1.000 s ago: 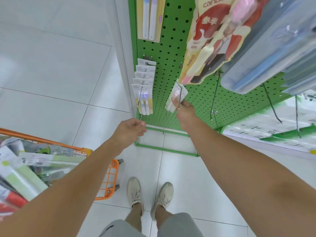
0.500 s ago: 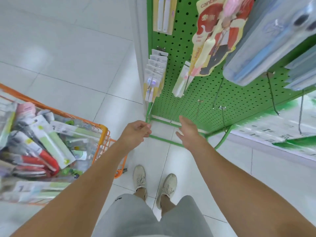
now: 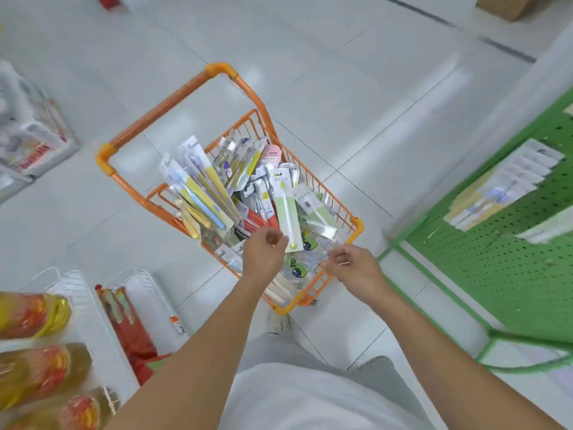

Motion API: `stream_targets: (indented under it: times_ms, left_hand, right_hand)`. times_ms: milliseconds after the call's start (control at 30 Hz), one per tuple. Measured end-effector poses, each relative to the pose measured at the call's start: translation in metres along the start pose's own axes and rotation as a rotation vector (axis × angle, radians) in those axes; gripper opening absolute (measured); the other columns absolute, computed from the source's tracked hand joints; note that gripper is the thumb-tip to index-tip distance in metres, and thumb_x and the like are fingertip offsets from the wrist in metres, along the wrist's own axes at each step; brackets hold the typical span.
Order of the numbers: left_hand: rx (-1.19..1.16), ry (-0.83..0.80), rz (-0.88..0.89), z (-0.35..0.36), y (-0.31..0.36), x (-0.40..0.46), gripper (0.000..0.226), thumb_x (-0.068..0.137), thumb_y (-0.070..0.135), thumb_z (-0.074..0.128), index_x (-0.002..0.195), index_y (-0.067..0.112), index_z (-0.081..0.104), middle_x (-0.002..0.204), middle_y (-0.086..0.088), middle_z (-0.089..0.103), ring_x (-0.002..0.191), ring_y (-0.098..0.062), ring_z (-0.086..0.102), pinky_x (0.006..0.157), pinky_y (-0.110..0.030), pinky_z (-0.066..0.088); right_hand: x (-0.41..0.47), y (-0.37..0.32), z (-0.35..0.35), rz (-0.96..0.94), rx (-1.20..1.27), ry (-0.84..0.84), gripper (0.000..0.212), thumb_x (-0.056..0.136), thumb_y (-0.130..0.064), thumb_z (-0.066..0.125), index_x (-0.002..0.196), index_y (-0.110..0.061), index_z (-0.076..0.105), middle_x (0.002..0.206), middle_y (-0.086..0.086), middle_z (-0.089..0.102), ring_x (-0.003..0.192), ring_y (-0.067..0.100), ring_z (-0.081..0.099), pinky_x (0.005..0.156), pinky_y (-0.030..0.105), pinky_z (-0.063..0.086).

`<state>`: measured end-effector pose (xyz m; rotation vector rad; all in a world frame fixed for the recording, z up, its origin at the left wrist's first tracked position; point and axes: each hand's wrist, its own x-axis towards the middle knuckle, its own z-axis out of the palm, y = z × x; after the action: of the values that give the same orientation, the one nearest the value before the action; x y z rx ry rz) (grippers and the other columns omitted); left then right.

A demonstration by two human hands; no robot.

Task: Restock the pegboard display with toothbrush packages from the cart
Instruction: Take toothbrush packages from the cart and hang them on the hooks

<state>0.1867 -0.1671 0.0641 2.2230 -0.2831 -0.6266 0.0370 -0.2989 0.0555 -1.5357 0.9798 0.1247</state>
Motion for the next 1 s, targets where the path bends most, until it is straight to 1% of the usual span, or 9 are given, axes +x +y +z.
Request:
stream_targets:
  times_ms: [67,167,267,467,533,633,767,900,1000]
  left_hand:
    - [0.094,0.015,0.031,-0.035,-0.024,0.013,0.020,0.083,0.024,0.077,0.098,0.016,0.066,0.090,0.005,0.065,0.080,-0.010,0.061,0.069,-0.026,0.046]
    - [0.351,-0.078,0.113,-0.082,-0.065,0.029,0.043,0.074,0.029,0.084,0.110,0.020,0.063,0.100,0.004,0.060,0.096,-0.019,0.058,0.078,-0.034,0.049]
    - [0.559,-0.191,0.203,-0.103,-0.095,0.039,0.060,0.076,0.029,0.083,0.129,0.021,0.057,0.114,0.000,0.063,0.111,-0.028,0.054,0.087,-0.041,0.049]
    - [0.816,-0.188,0.253,-0.081,-0.106,0.044,0.045,0.088,0.016,0.069,0.130,0.018,0.053,0.140,-0.006,0.052,0.144,-0.035,0.030,0.095,-0.040,0.047]
    - [0.808,-0.167,0.218,-0.071,-0.109,0.045,0.057,0.088,0.012,0.070,0.137,0.017,0.042,0.152,-0.007,0.036,0.141,-0.037,0.035,0.090,-0.041,0.051]
    - [0.803,-0.175,0.151,-0.064,-0.109,0.046,0.067,0.087,0.004,0.068,0.142,0.015,0.032,0.148,-0.005,0.035,0.119,-0.032,0.055,0.070,-0.041,0.050]
    - [0.840,-0.151,0.120,-0.071,-0.106,0.048,0.074,0.083,-0.005,0.066,0.146,0.014,0.032,0.138,-0.011,0.042,0.114,-0.031,0.058,0.075,-0.040,0.053]
    - [0.851,-0.152,0.186,-0.078,-0.106,0.044,0.048,0.085,0.000,0.069,0.128,0.014,0.055,0.137,-0.011,0.049,0.122,-0.029,0.054,0.070,-0.036,0.048]
    - [0.861,-0.178,0.273,-0.087,-0.102,0.043,0.022,0.086,0.006,0.070,0.106,0.017,0.073,0.132,-0.014,0.053,0.134,-0.030,0.044,0.081,-0.036,0.051]
  right_hand:
    - [0.026,-0.024,0.031,0.025,-0.035,0.014,0.039,0.085,-0.028,0.080,0.117,-0.013,0.065,0.100,-0.002,0.065,0.096,0.019,0.066,0.076,0.026,0.049]
    - [0.067,-0.046,0.077,0.027,-0.137,0.057,0.038,0.092,-0.028,0.072,0.124,-0.017,0.056,0.096,-0.011,0.056,0.093,0.012,0.059,0.074,0.025,0.046]
    - [0.103,-0.044,0.107,0.170,-0.191,0.154,0.055,0.096,-0.033,0.067,0.136,0.000,0.050,0.120,0.008,0.061,0.100,0.024,0.058,0.077,0.031,0.044]
    - [0.130,-0.031,0.121,0.275,-0.260,0.231,0.044,0.095,-0.030,0.068,0.122,0.004,0.062,0.109,0.018,0.068,0.094,0.031,0.063,0.076,0.034,0.050]
    - [0.133,-0.029,0.120,0.268,-0.286,0.204,0.042,0.095,-0.031,0.068,0.122,0.001,0.065,0.109,0.017,0.069,0.096,0.032,0.066,0.079,0.036,0.054]
    - [0.140,-0.027,0.119,0.255,-0.244,0.181,0.039,0.094,-0.032,0.068,0.124,-0.006,0.065,0.112,0.014,0.069,0.095,0.031,0.066,0.075,0.035,0.053]
    - [0.144,-0.031,0.118,0.257,-0.186,0.180,0.036,0.086,-0.030,0.080,0.108,-0.009,0.061,0.086,0.005,0.061,0.076,0.023,0.058,0.057,0.029,0.043]
    - [0.125,-0.037,0.116,0.272,-0.194,0.166,0.039,0.076,-0.028,0.085,0.096,-0.008,0.058,0.076,0.000,0.053,0.072,0.019,0.054,0.052,0.027,0.036]
    - [0.102,-0.036,0.110,0.257,-0.024,0.155,0.035,0.080,-0.020,0.079,0.113,-0.016,0.068,0.082,-0.005,0.062,0.066,0.009,0.053,0.050,0.022,0.038]
